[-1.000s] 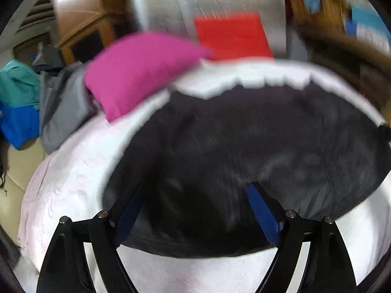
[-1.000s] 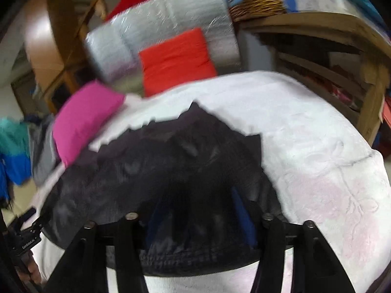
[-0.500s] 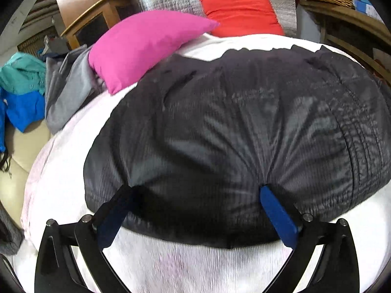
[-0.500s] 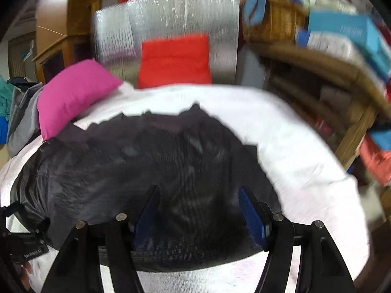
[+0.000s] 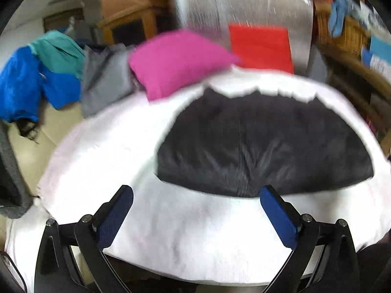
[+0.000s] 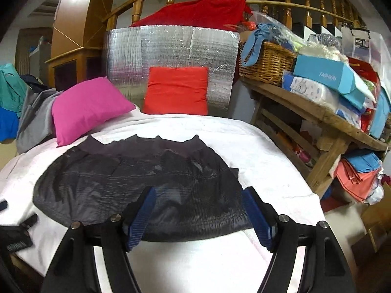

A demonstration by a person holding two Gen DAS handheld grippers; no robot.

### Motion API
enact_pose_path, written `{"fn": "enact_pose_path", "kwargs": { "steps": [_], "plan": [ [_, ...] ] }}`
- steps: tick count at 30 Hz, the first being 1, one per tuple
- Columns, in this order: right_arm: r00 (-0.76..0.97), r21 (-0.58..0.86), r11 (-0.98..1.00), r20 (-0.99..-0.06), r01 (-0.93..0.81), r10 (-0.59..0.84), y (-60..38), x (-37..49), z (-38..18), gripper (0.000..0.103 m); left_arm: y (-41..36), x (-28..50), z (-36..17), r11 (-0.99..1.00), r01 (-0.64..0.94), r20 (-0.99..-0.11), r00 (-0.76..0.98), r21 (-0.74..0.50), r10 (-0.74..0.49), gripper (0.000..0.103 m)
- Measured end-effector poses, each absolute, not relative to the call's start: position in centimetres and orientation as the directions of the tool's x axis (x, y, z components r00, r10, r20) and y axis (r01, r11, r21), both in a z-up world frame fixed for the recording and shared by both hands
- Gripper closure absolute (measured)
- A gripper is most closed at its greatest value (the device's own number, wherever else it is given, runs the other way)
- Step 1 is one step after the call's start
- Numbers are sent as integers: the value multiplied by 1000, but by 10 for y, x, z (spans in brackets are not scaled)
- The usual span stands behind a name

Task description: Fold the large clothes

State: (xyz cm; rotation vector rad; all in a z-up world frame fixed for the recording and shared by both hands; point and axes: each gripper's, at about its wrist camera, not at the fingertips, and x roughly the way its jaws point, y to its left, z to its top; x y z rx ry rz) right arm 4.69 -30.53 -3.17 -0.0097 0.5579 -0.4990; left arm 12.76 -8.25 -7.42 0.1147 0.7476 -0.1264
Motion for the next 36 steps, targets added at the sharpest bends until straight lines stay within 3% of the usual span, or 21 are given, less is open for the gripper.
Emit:
{"fn": "enact_pose_path", "kwargs": {
  "steps": [16,21,36],
  "plan": [
    [801,-38,903,-448,427,-397,-245,-57,60,19,-43,-3,68,991,61,-375,927,122,-11,0],
    [810,-28,909,-443,417,-385,-230,-76,71,19,-46,-23,85,984,38,-332,943,171,21,0],
    [823,-21,912,-423,409,-379,-206,-104,95,19,-30,-51,108,987,10,-281,959,158,35,0]
  ]
}}
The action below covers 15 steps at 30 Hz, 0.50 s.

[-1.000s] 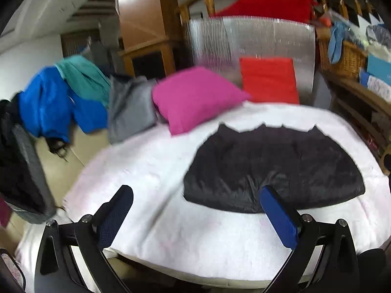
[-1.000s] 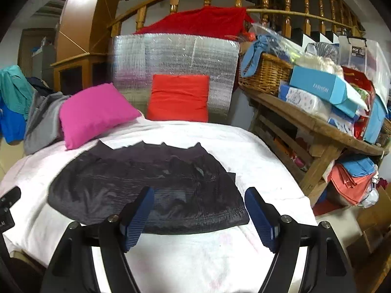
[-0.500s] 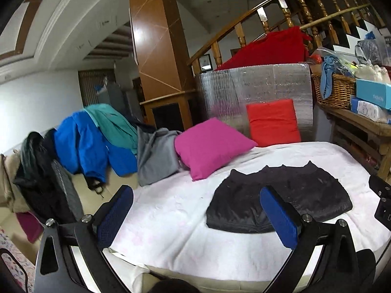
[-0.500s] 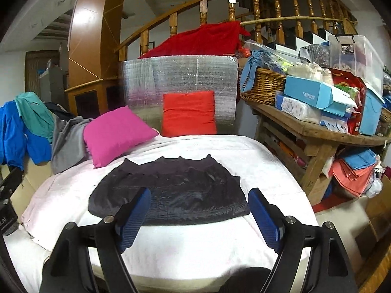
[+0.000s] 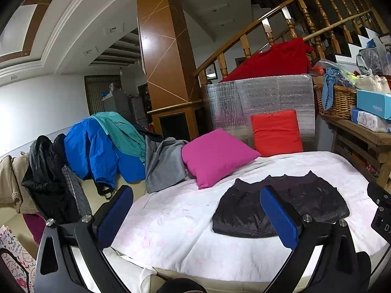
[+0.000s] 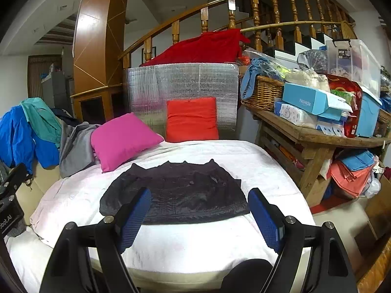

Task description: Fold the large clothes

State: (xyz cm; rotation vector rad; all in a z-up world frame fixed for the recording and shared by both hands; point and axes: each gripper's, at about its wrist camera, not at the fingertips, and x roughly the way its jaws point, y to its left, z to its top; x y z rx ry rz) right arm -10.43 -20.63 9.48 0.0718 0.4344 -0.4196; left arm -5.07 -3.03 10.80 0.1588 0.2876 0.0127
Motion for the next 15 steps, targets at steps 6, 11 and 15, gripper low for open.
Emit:
{"fn": "enact_pose_path", "kwargs": {
  "steps": [6,11,15],
  "plan": [
    [831,-33,919,-415,393,-371,-197,-106,99,19,-25,-58,110,988,3,-266,963,155,39,0],
    [831,-39,920,-414,391,-371,-193,-106,100,19,-20,-59,110,989,-2,-266,963,150,42,0],
    [831,-42,919,-411,392,-374,-192,-106,101,19,-17,-60,110,989,-4,-263,964,149,44,0]
  ]
}}
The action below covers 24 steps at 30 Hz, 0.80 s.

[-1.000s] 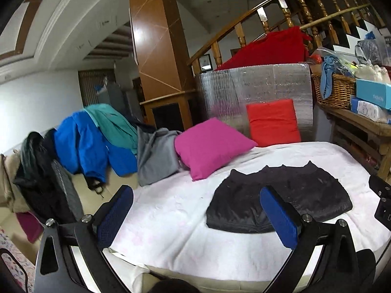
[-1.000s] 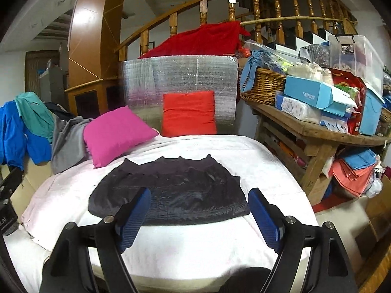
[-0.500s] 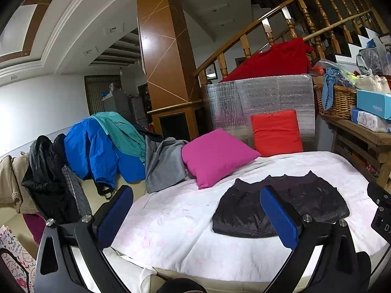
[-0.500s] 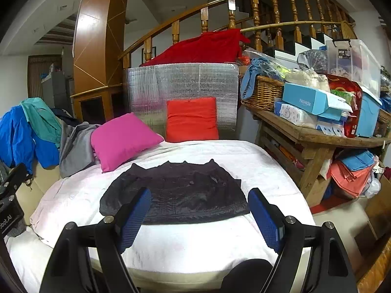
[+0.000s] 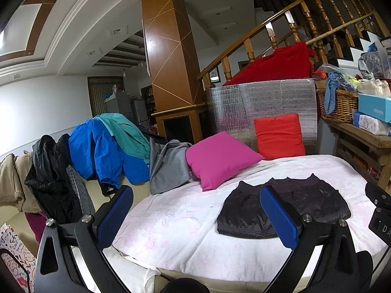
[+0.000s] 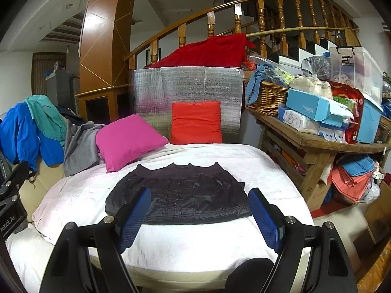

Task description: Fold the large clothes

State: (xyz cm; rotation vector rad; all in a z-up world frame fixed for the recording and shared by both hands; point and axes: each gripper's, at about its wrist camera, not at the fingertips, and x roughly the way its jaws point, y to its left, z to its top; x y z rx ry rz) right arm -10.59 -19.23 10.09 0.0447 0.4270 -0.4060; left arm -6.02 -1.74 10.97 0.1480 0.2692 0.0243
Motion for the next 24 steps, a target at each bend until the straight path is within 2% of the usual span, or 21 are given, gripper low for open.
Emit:
{"fn": "enact_pose_path", "kwargs": {
  "steps": [24],
  "plan": [
    [843,-22,927,-410,373,-349,-200,-106,102,19,-13,-59,107,989,-9,-276,960,145,50,0]
  ]
}}
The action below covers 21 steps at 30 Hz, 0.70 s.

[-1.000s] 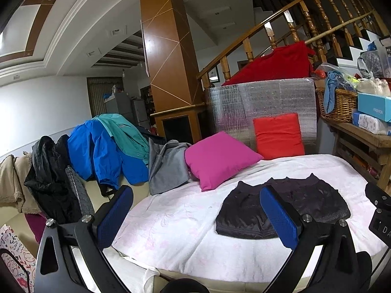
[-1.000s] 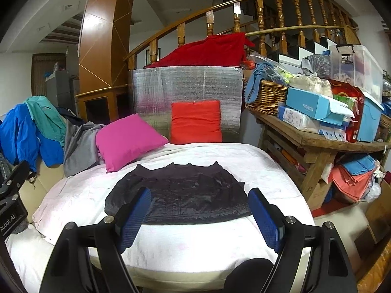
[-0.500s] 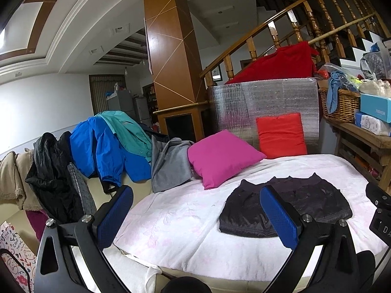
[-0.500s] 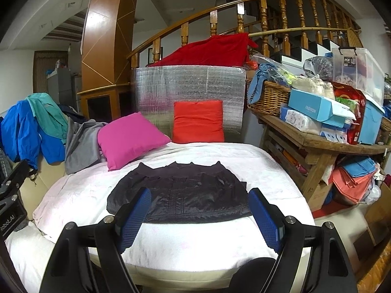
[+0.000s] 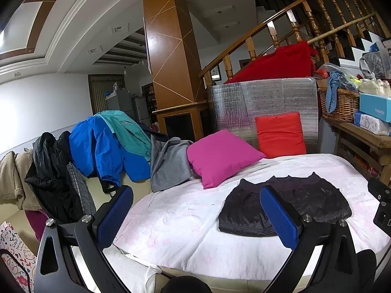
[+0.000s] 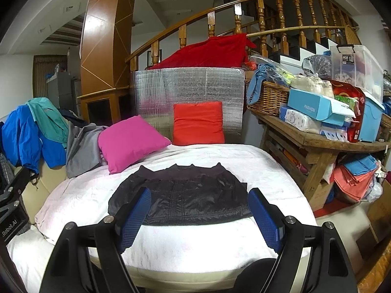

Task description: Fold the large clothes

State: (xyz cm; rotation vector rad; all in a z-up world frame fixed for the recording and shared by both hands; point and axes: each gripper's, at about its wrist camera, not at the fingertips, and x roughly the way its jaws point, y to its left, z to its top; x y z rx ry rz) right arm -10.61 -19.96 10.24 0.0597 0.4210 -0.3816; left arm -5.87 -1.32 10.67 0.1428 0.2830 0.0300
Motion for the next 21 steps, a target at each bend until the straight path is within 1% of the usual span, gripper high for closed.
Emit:
{"fn": "enact_pose_path", "kwargs": {
  "steps": [21],
  "plan": [
    [847,-11,930,-409,368,-340,-205,-107,100,19,-12,-59,105,989,6,-279,960,148,36,0]
  ]
}}
